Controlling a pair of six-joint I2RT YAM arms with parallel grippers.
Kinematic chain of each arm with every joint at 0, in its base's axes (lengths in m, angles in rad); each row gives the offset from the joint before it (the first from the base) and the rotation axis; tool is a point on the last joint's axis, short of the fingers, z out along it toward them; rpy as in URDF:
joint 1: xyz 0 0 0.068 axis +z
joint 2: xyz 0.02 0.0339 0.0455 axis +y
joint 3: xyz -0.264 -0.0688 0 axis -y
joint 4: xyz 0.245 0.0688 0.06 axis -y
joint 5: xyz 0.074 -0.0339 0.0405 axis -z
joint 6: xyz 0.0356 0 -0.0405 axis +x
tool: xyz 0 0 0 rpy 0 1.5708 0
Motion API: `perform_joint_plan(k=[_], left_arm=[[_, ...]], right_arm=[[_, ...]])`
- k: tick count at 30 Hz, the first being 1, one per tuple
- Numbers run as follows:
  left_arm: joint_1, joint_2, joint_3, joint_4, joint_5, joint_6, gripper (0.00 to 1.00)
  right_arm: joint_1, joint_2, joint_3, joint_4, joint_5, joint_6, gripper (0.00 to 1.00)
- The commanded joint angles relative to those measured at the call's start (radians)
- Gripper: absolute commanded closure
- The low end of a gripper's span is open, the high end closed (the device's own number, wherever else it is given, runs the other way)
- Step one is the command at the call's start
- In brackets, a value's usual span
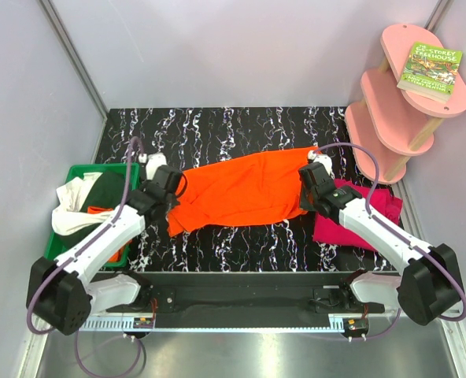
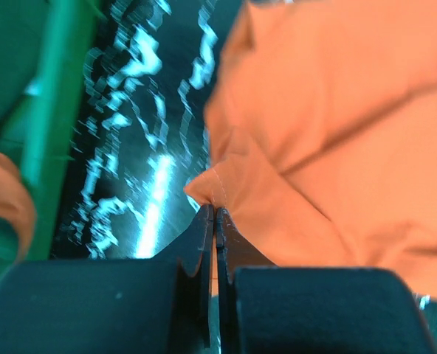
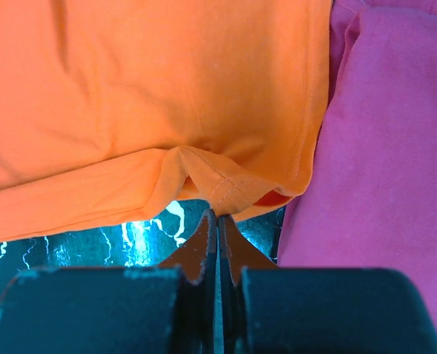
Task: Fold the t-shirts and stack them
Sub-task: Flatten out the tshirt
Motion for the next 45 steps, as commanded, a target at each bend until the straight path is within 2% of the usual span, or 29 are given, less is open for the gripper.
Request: perform_joint_plan(k=[1, 5, 9, 12, 15, 21, 31, 33, 39, 42, 43, 45], left_arm=[[0.115, -0.047, -0.038, 0.137, 0.009, 0.060, 1.00], [0.215, -0.010, -0.093, 0.275, 0.037, 0.099, 1.00], [0.231, 0.029, -0.145, 0.490, -0.162, 0.204, 1.00], [0.278, 0.089, -0.139, 0.620, -0.190, 0.302, 1.00], [0.344, 0.129, -0.150, 0.748, -0.073, 0.378, 1.00], [0.447, 0.197, -0.235, 0.984, 0.161, 0.418, 1.00], [0.438, 0.217, -0.438, 1.428, 0.213, 0.541, 1.00], [0.423, 0.215, -0.449, 1.429, 0.215, 0.569, 1.00], [0.407, 0.192, -0.541, 1.581, 0.232, 0.577, 1.00], [0.392, 0.195, -0.623, 1.714, 0.268, 0.593, 1.00], [0.378, 0.227, -0.646, 1.816, 0.272, 0.630, 1.00], [0.375, 0.215, -0.644, 1.797, 0.272, 0.632, 1.00]], right_arm=[[0.013, -0.009, 0.023, 0.022, -0.015, -0.003, 1.00], [0.016, -0.004, 0.019, 0.031, -0.025, -0.005, 1.00], [0.024, 0.005, 0.023, 0.041, -0.034, 0.001, 1.00], [0.026, 0.022, 0.045, 0.048, -0.043, 0.009, 1.00], [0.026, 0.043, 0.069, 0.055, -0.049, 0.001, 1.00], [0.026, 0.073, 0.092, 0.061, -0.068, 0.000, 1.00], [0.030, 0.080, 0.057, 0.094, -0.104, 0.014, 1.00], [0.033, 0.083, 0.055, 0.097, -0.109, 0.014, 1.00], [0.041, 0.100, 0.065, 0.106, -0.114, 0.014, 1.00], [0.041, 0.105, 0.066, 0.110, -0.109, 0.018, 1.00], [0.041, 0.105, 0.069, 0.111, -0.106, 0.017, 1.00], [0.041, 0.099, 0.069, 0.107, -0.098, 0.015, 1.00]])
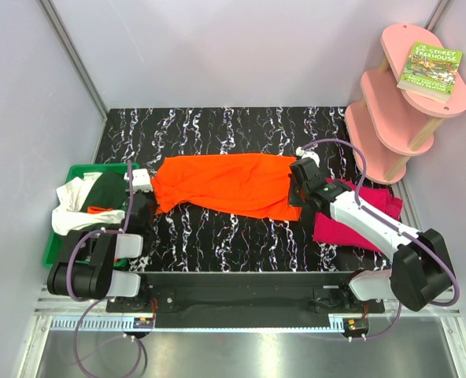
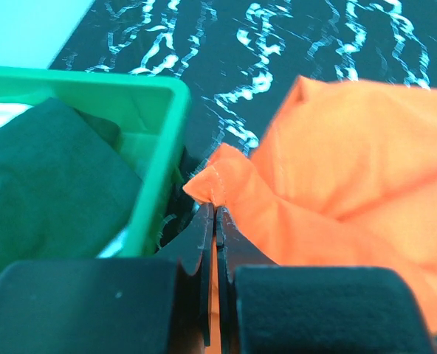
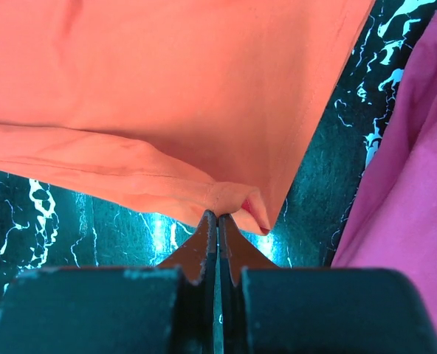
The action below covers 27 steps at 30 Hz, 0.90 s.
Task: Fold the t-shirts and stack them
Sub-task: Flatten out the tshirt
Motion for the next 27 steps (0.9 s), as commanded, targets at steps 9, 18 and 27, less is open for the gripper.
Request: perform_joint_plan(k=[9, 18, 27], left_arm=[[-0.020, 0.016, -0.014, 0.237, -0.011, 0.024, 0.01], [-0.016, 0.016, -0.014, 0.235, -0.008, 0.022, 0.01], [-0.015, 0.016, -0.013, 0.232, -0.005, 0.021, 0.01]], right_arm=[[0.012, -0.040, -0.007, 0.035, 0.025, 0.011, 1.00], [0.010, -0.029, 0.000, 0.039, 0.061, 0.004, 1.00], [0.010, 0.024, 0.026, 0.053, 0.070, -0.007, 1.00]])
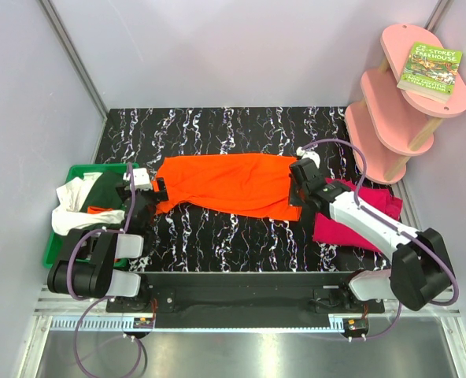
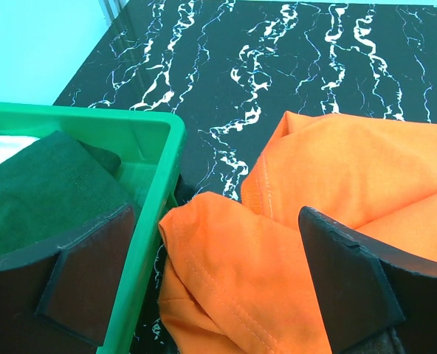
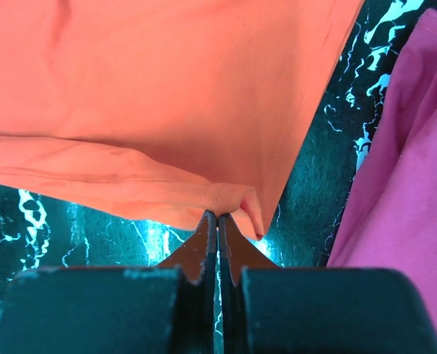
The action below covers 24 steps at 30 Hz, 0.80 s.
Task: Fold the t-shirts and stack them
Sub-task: Flatten out the tshirt
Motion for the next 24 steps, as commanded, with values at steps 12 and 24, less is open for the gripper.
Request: perform_joint_plan(k=[12, 24], left_arm=[[0.005, 0.003, 0.014, 0.093, 0.000, -0.007, 0.01], [0.005, 0.004, 0.015, 0.092, 0.000, -0.007, 0.01]], right_arm=[[0.012, 0.093, 0.085, 0.090, 0.116, 0.010, 1.00], [0.011, 0.130, 0.105, 0.084, 0.219, 0.016, 1.00]])
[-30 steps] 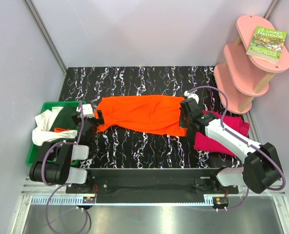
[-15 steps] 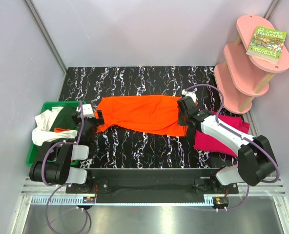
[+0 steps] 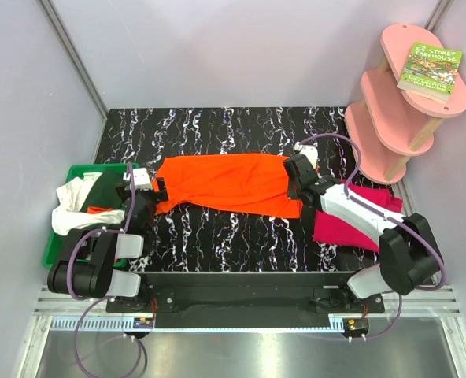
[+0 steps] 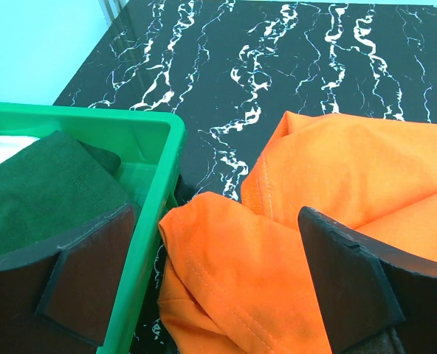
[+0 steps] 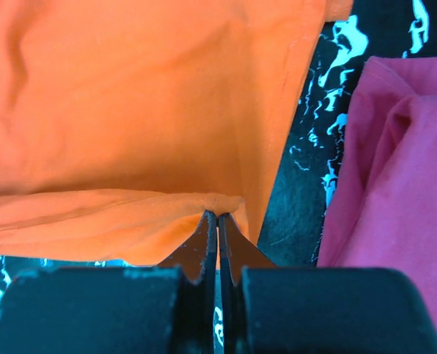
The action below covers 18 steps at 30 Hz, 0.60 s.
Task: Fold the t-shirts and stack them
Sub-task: Flatten out the tshirt
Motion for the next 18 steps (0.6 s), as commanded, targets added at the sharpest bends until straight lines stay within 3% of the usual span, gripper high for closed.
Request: perform_joint_plan(k=[1, 6, 9, 10, 12, 13, 14, 18], left_arm=[[0.008, 0.004, 0.021, 0.078, 0.011, -0.007, 0.01], [0.029, 0.000, 0.030, 0.055, 0.046, -0.014, 0.01], [0.037, -0.101, 0.052, -0.031, 0.097, 0.016, 0.01], [0.034, -0.115, 0.081, -0.204, 0.045, 0.018, 0.01], [0.037, -0.073, 0.324, -0.578, -0.001, 0.055, 0.01], [0.070, -0.051, 0.408, -0.852, -0.019, 0.041, 0.01], [0.092, -0.045, 0.488, -0.917, -0.010, 0.041, 0.01], [0.117, -0.219, 0.522, -1.023, 0.040, 0.127, 0.01]], right_arm=[[0.009, 0.016, 0.060, 0.026, 0.071, 0.020, 1.00], [0.009, 0.045, 0.089, 0.029, 0.076, 0.022, 1.00], [0.009, 0.060, 0.101, 0.029, 0.073, 0.014, 1.00], [0.009, 0.060, 0.104, 0.029, 0.071, 0.008, 1.00], [0.011, 0.054, 0.108, 0.029, 0.073, 0.000, 1.00], [0.009, 0.054, 0.114, 0.028, 0.074, -0.012, 1.00], [0.009, 0.050, 0.115, 0.026, 0.076, -0.017, 1.00], [0.009, 0.037, 0.120, 0.025, 0.077, -0.047, 1.00]])
